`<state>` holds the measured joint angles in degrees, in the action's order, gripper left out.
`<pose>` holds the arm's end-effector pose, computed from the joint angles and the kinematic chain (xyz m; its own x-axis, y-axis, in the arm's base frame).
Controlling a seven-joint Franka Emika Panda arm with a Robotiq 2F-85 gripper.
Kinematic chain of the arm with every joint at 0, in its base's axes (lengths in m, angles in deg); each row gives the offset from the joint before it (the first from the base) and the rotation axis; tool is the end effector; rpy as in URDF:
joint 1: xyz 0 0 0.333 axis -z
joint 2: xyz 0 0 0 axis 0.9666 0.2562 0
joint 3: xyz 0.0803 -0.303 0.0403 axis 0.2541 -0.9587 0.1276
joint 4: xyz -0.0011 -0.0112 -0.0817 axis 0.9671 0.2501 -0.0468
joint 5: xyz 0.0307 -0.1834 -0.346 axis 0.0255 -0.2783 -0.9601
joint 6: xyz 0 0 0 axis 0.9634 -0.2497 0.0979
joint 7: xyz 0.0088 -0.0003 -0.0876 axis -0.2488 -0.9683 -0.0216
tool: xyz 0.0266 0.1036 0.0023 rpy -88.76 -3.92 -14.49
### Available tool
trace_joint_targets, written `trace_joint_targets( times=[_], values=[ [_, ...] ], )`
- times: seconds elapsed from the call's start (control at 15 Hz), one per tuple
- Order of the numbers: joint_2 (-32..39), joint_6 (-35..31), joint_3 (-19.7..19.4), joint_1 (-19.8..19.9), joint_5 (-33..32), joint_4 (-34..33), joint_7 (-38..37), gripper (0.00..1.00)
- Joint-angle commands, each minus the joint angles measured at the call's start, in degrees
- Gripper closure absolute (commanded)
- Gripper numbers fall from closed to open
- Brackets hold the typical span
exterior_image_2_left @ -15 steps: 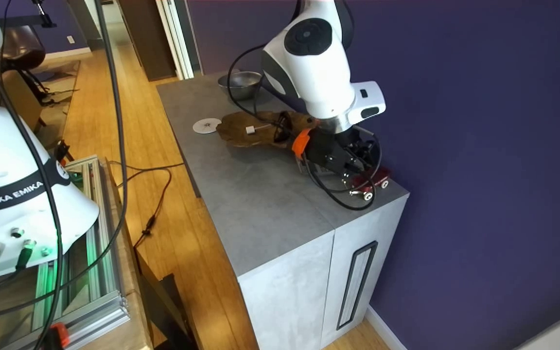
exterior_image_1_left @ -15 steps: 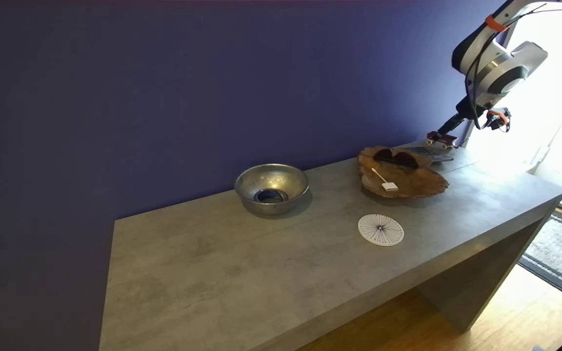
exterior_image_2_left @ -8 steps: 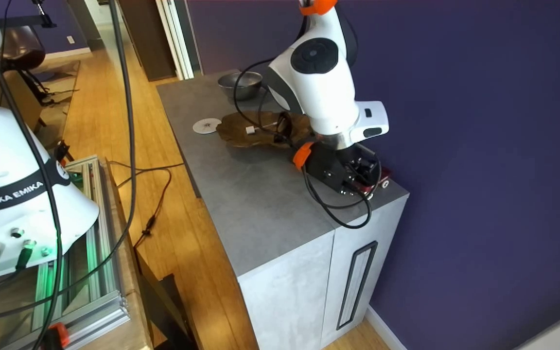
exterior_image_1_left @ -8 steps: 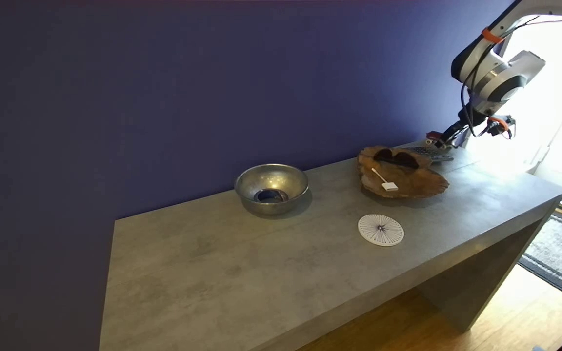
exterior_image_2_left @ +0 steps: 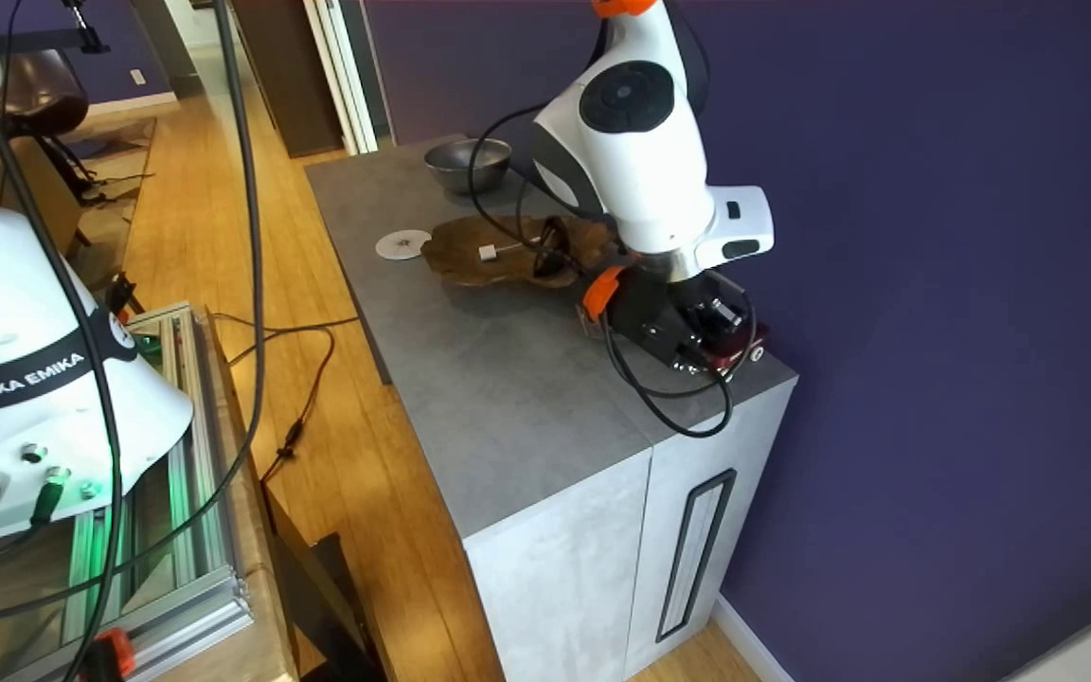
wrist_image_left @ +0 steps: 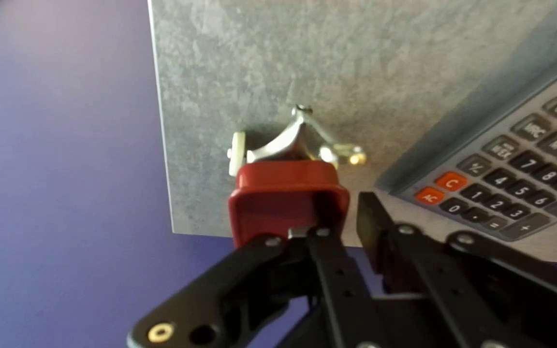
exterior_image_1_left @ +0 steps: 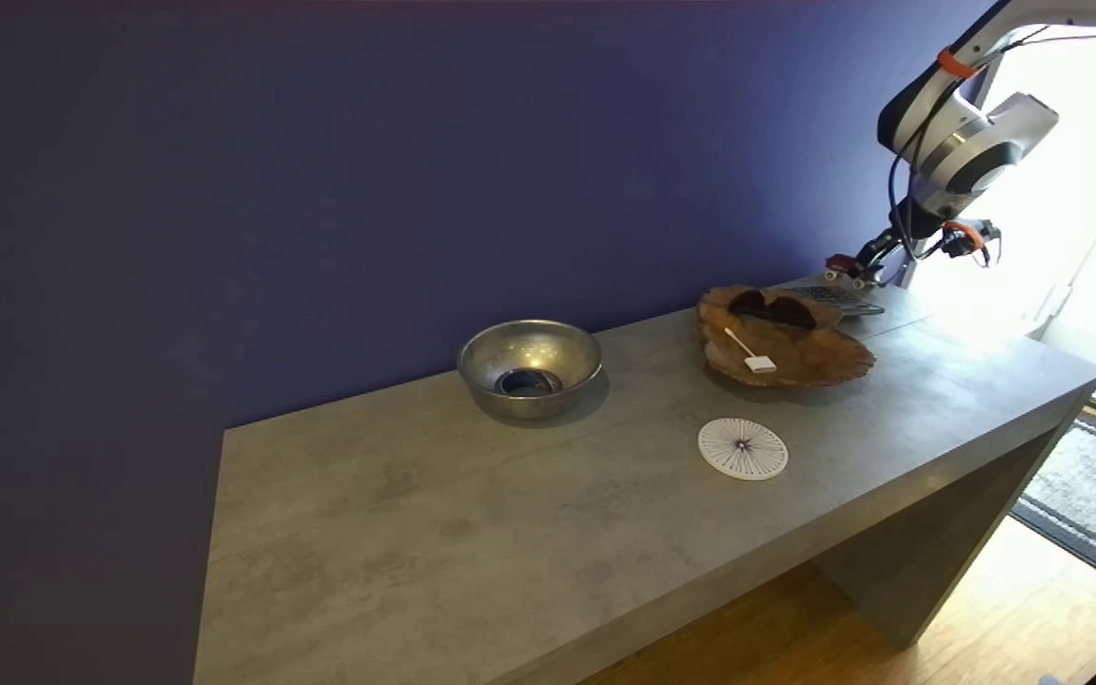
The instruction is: Put the wagon in the silver bowl
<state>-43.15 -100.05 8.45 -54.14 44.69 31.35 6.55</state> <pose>0.5474 -0.2255 0.1267 0.8806 0.0637 0.4695 0.0715 -0.9974 0.0012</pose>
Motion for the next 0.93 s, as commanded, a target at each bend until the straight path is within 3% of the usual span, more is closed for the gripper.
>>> trace_joint_targets(
  times=[0.0,0.4,0.53,0.87],
  values=[
    [1.29,0.52,-1.86,-1.65,-2.68,-1.09,-3.44,1.0],
    [-2.4,1.75,-4.06,-1.95,-5.02,1.4,-4.66,0.99],
    [-8.27,6.43,-5.03,0.97,-6.75,5.66,-0.94,0.99],
    [-22.78,27.24,-9.38,5.67,-16.77,14.15,4.06,0.99]
  ],
)
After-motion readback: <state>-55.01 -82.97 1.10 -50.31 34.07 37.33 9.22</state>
